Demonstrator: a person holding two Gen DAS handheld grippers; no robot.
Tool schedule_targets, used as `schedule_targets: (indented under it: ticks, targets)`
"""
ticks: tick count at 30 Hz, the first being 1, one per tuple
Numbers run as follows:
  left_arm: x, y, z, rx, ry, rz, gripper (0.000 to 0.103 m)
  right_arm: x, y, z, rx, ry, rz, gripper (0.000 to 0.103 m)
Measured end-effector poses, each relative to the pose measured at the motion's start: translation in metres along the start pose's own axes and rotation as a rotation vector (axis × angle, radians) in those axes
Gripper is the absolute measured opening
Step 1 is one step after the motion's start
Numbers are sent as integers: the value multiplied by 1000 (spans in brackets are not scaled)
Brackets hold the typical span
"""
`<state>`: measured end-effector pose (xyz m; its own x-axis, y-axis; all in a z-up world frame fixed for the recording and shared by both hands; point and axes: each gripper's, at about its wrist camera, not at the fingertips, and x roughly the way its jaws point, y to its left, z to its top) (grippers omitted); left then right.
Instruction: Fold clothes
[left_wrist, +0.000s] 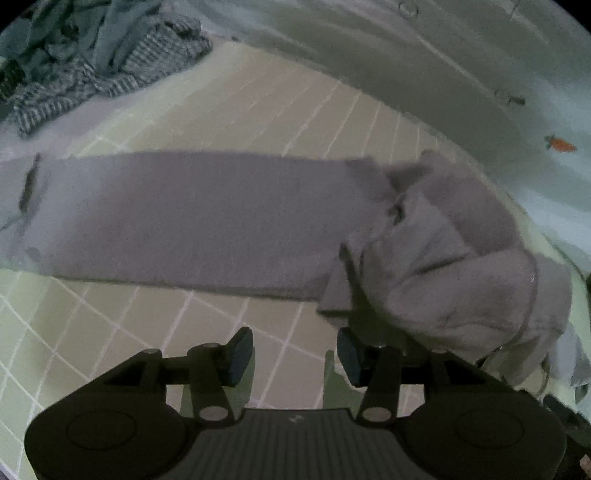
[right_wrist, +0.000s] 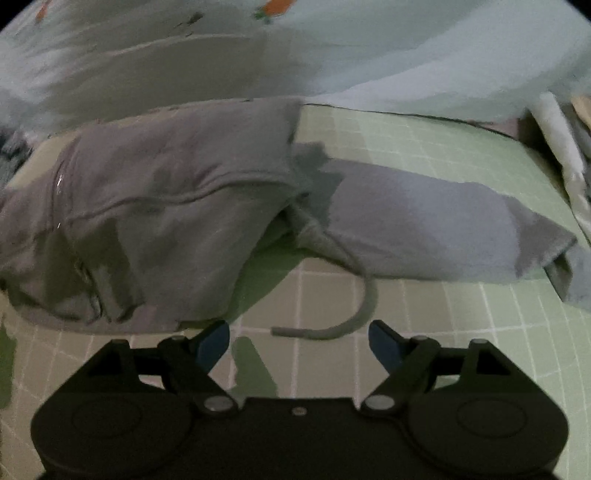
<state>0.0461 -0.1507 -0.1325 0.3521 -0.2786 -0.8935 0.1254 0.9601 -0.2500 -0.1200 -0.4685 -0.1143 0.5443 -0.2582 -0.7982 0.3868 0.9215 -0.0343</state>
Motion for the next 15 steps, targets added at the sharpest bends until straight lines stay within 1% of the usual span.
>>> schedule_targets:
  ticks: [3, 4, 6, 10, 12, 14, 15]
  targets:
    - [15, -6, 0, 31, 38, 14, 52, 5, 9, 1, -52, -12, 3, 83]
    - [17, -9, 1, 43, 33, 15, 53, 6, 11, 2, -67, -18, 4, 84]
    - [18, -14, 6, 66, 13, 14, 53, 7, 10, 6, -61, -34, 4, 83]
    - [10, -24, 22, 79, -60, -10, 53, -5, -1, 21, 15, -128, 25, 83]
    - [10, -30, 29, 97, -73, -22, 53, -10, -6, 30, 38, -159, 32, 84]
    - [13, -37, 35, 121, -74, -5, 53, -14, -11, 38, 60, -191, 39, 84]
    - [14, -40, 37, 131, -77, 1, 53, -13, -12, 40, 56, -187, 34, 84]
